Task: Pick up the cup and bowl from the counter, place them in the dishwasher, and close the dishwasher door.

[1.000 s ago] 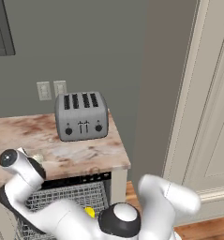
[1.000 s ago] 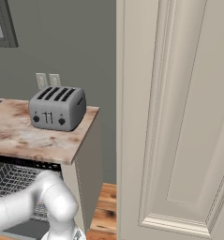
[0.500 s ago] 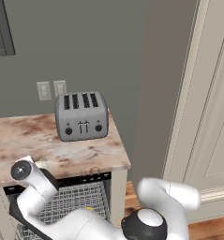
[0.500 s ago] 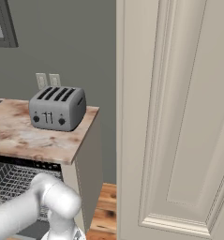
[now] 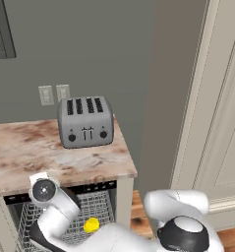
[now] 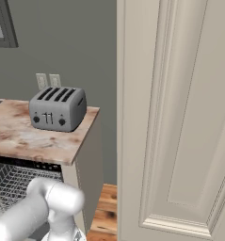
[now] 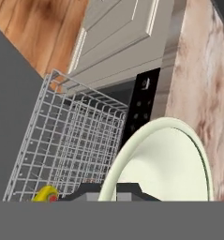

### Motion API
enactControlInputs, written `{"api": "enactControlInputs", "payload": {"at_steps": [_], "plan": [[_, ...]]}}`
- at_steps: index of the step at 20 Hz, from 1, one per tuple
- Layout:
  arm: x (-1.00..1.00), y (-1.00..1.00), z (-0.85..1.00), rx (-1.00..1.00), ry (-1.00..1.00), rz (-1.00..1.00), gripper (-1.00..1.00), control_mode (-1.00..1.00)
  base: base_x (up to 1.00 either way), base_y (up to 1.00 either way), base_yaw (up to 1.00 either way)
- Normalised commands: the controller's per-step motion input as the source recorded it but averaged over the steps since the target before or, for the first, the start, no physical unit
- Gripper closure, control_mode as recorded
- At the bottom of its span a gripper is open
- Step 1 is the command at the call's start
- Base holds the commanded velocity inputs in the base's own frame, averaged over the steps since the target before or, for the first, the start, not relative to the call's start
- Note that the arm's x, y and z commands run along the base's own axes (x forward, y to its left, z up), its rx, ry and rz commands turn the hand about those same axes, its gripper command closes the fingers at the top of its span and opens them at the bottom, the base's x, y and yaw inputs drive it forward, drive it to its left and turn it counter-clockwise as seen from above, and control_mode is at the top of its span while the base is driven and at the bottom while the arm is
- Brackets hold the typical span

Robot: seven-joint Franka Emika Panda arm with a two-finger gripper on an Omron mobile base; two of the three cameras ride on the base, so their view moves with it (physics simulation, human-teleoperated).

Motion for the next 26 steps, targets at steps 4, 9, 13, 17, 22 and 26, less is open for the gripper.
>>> {"api": "enactControlInputs", "payload": {"at_steps": [4, 9, 13, 17, 22, 26], "plan": [[-0.36, -0.17, -0.04, 0.13, 0.00, 0.00, 1.00, -1.00, 0.00, 0.00, 0.00], [-0.20, -0.14, -0.18, 0.11, 0.00, 0.00, 1.00, -1.00, 0.00, 0.00, 0.00], [0.00, -0.13, -0.30, 0.11, 0.00, 0.00, 1.00, -1.00, 0.00, 0.00, 0.00], [0.07, -0.13, -0.32, 0.11, 0.00, 0.00, 1.00, -1.00, 0.00, 0.00, 0.00], [0.18, -0.02, -0.31, 0.08, 0.00, 0.00, 1.00, -1.00, 0.00, 0.00, 0.00], [0.13, 0.00, -0.27, 0.02, 0.00, 0.00, 1.00, -1.00, 0.00, 0.00, 0.00]]}}
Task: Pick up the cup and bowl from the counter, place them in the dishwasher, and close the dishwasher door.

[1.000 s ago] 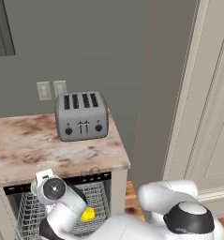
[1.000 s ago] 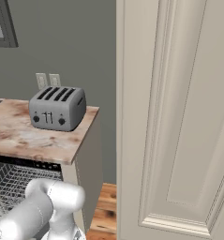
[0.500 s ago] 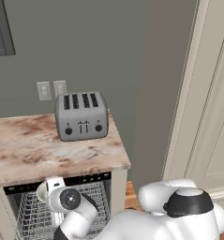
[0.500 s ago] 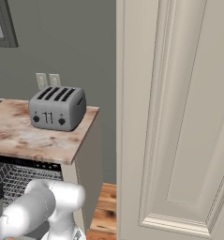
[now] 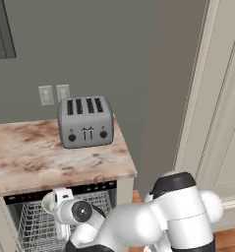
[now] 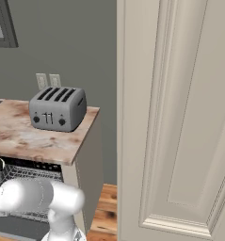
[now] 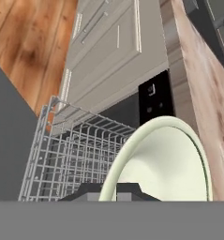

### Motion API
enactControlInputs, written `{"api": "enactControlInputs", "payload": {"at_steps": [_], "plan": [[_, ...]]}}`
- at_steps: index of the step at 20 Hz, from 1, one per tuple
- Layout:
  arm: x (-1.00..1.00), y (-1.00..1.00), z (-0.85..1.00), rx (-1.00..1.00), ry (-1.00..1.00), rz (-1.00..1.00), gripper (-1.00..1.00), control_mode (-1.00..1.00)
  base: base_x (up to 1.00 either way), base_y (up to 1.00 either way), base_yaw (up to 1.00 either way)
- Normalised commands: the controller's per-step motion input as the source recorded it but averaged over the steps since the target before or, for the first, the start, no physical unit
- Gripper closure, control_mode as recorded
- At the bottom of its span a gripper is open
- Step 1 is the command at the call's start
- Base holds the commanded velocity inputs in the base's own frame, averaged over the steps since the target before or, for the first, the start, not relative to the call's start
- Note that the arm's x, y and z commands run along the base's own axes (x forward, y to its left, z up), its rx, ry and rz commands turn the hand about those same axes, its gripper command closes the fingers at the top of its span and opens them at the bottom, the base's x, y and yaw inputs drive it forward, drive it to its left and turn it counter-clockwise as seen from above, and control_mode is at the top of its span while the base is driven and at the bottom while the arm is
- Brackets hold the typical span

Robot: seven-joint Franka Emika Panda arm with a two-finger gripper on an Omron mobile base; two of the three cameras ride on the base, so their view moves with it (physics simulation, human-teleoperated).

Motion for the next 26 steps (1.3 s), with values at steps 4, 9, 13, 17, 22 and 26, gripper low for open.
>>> {"api": "enactControlInputs", "payload": {"at_steps": [4, 9, 13, 17, 22, 26], "plan": [[0.00, 0.00, -0.06, 0.00, 0.00, 0.00, 1.00, -1.00, 0.00, 0.00, 0.00], [0.00, 0.00, 0.00, 0.00, 0.00, 0.00, 1.00, -1.00, 0.00, 0.00, 0.00], [0.00, 0.06, 0.00, -0.01, 0.00, -0.05, 1.00, -1.00, 0.00, 0.00, 0.00], [0.00, 0.26, -0.04, -0.04, 0.00, -0.10, 1.00, -1.00, 0.00, 0.00, 0.00], [0.00, 0.43, -0.10, -0.06, 0.00, -0.12, 1.00, -1.00, 0.00, 0.00, 0.00], [0.00, 0.16, -0.15, -0.08, 0.00, -0.09, 1.00, -1.00, 0.00, 0.00, 0.00]]}}
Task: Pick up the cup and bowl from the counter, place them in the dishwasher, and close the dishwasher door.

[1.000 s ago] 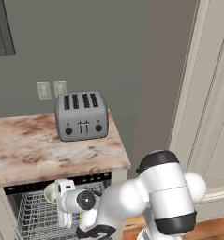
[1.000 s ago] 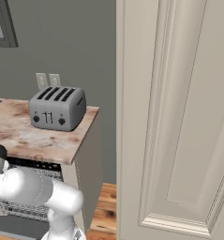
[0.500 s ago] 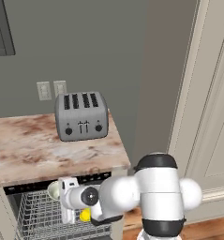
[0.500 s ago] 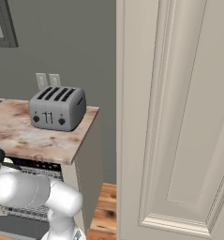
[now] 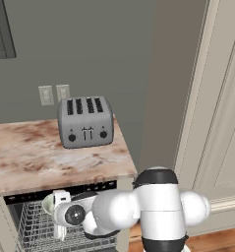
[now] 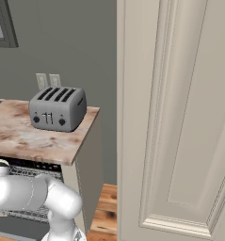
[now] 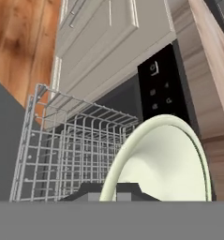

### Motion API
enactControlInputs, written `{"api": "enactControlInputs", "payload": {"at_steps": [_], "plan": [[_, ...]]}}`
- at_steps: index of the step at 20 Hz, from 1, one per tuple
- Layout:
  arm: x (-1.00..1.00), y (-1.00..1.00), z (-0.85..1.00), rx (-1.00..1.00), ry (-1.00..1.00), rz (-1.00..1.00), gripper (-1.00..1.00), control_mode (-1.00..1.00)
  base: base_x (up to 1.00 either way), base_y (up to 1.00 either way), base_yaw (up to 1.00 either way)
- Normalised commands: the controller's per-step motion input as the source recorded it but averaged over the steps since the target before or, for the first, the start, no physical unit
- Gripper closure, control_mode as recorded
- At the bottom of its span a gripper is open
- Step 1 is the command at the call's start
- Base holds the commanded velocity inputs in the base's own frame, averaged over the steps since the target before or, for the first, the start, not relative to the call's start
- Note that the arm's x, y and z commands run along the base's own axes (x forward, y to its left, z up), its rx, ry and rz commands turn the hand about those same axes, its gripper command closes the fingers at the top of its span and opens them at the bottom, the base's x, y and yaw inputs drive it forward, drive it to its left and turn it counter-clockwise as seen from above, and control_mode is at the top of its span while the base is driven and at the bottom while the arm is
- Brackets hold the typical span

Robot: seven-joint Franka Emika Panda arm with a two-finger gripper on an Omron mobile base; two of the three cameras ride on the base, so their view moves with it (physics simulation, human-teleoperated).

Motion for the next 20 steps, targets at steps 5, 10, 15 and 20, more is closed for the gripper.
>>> {"api": "enactControlInputs", "payload": {"at_steps": [5, 10, 15, 20], "plan": [[0.00, 0.00, -0.15, -0.04, 0.00, -0.05, 1.00, -1.00, 0.00, 0.00, 0.00], [0.00, 0.00, -0.12, -0.02, 0.00, -0.04, 1.00, -1.00, 0.00, 0.00, 0.00], [0.00, 0.00, -0.28, 0.00, 0.00, -0.01, 1.00, -1.00, 0.00, 0.00, 0.00], [0.04, 0.00, -0.45, 0.00, 0.00, 0.00, 1.00, -1.00, 0.00, 0.00, 0.00]]}}
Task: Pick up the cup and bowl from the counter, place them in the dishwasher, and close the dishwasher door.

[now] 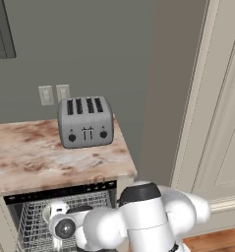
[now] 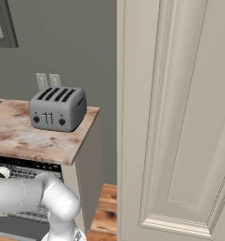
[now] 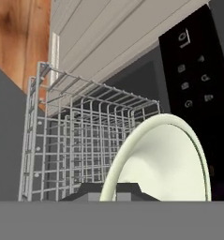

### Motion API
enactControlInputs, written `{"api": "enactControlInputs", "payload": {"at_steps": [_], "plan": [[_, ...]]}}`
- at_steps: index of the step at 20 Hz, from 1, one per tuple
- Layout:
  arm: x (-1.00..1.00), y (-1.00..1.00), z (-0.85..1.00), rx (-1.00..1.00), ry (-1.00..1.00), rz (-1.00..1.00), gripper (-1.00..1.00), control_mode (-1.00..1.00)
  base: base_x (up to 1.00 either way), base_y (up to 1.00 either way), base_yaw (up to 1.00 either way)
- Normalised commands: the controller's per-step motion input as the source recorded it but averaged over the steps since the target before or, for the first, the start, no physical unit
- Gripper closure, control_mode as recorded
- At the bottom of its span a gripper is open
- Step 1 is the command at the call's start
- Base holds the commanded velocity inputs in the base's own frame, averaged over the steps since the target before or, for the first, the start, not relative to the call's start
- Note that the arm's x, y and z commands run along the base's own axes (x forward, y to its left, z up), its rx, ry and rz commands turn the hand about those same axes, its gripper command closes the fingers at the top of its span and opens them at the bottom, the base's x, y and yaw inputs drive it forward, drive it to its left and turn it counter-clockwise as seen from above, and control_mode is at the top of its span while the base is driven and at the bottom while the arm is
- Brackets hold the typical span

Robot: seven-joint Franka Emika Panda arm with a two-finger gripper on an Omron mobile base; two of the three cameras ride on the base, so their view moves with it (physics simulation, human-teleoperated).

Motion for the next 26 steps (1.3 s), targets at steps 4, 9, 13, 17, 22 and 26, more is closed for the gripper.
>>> {"api": "enactControlInputs", "payload": {"at_steps": [4, 9, 13, 17, 22, 26], "plan": [[0.12, 0.00, -0.36, 0.00, 0.00, 0.00, 1.00, -1.00, 0.00, 0.00, 0.00], [0.22, 0.00, -0.20, 0.01, 0.00, 0.00, 1.00, -1.00, 0.00, 0.00, 0.00], [0.42, 0.00, -0.37, 0.01, 0.03, 0.00, 1.00, -1.00, 0.00, 0.00, 0.00], [0.44, 0.00, -0.50, 0.04, 0.05, 0.00, 1.00, -1.00, 0.00, 0.00, 0.00], [0.40, 0.00, -0.43, 0.05, 0.04, 0.00, 1.00, -1.00, 0.00, 0.00, 0.00], [0.39, 0.00, -0.51, 0.05, 0.04, 0.00, 1.00, -1.00, 0.00, 0.00, 0.00]]}}
